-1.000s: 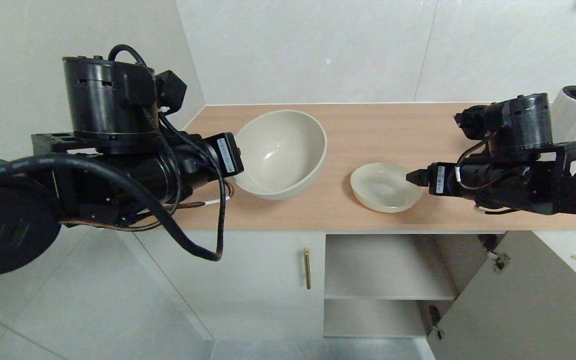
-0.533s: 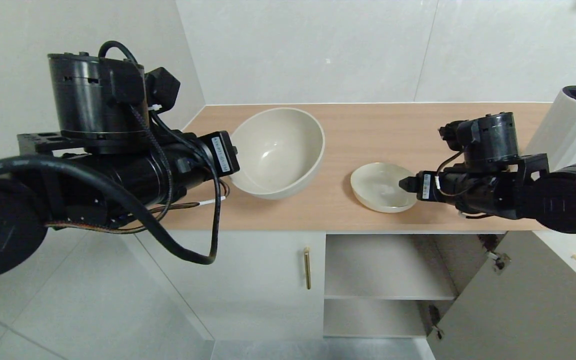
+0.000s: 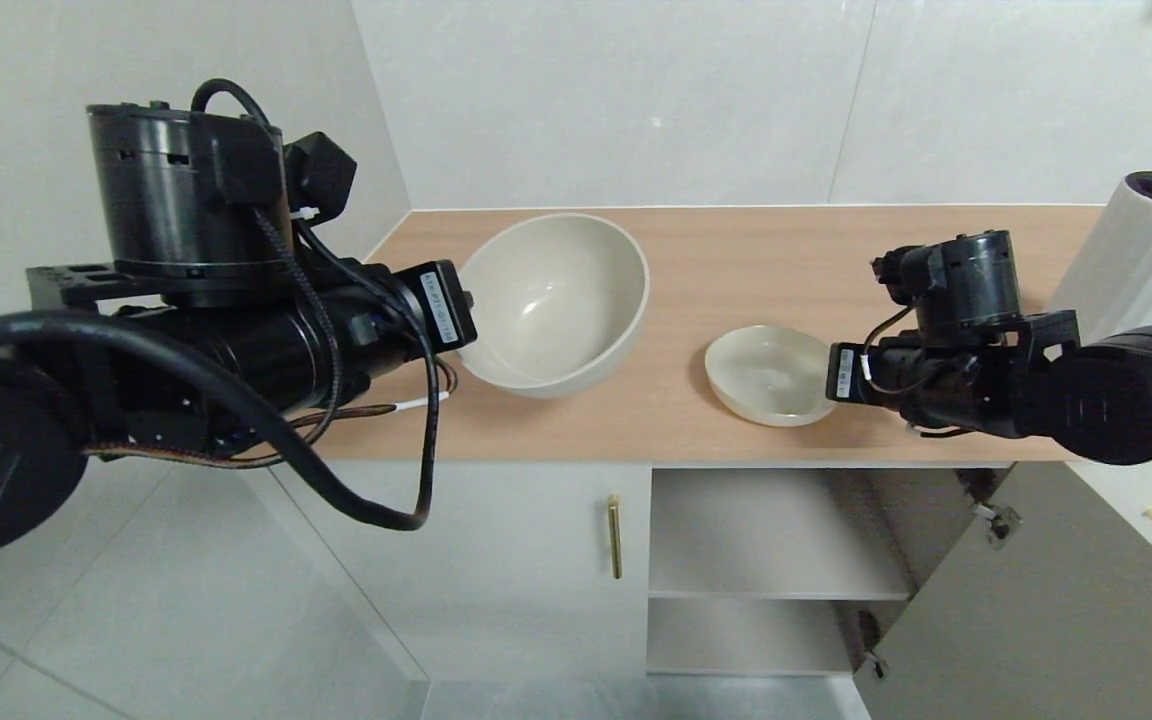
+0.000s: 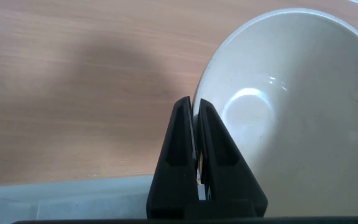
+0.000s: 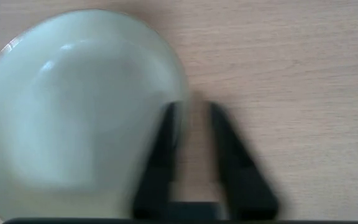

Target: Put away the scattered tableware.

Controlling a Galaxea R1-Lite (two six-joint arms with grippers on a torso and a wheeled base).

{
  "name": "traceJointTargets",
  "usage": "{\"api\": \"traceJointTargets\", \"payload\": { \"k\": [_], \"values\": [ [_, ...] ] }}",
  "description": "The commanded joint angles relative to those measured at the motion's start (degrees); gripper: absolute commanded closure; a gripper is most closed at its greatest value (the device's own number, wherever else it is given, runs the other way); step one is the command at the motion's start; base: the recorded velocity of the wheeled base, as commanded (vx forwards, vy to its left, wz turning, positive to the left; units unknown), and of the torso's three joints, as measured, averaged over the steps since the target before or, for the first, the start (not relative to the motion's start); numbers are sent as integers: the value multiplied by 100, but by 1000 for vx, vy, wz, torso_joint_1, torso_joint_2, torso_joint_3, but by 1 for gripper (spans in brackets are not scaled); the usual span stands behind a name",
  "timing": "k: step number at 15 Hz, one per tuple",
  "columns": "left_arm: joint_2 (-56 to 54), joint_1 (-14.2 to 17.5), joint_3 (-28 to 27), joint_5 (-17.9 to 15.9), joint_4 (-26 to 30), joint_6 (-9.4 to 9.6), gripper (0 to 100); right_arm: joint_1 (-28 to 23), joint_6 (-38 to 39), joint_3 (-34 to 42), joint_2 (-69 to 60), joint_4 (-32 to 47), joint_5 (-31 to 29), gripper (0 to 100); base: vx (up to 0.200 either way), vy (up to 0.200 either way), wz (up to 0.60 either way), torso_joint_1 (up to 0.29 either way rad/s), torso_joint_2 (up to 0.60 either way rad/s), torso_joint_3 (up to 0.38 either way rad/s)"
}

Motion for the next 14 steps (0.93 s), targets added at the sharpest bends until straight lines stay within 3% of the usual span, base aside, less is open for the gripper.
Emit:
{"api": "traceJointTargets", "payload": {
  "k": [1, 8, 11, 14],
  "values": [
    [-33, 6, -2, 3, -1, -6, 100, 3, 3, -13, -4, -1, -1, 100, 0, 0, 0, 0, 0, 0],
    [-50, 6, 103, 3, -212, -41, 100, 3, 91, 31, -505, 43, 8, 100, 0, 0, 0, 0, 0, 0],
    [-472, -56, 710, -41, -221, 398, 100, 20, 91, 558, -1164, 60, 122, 100, 0, 0, 0, 0, 0, 0],
    [-921, -258, 1316, -67, -185, 609, 100, 20, 83, 830, -1806, 447, 553, 100, 0, 0, 0, 0, 0, 0]
  ]
}}
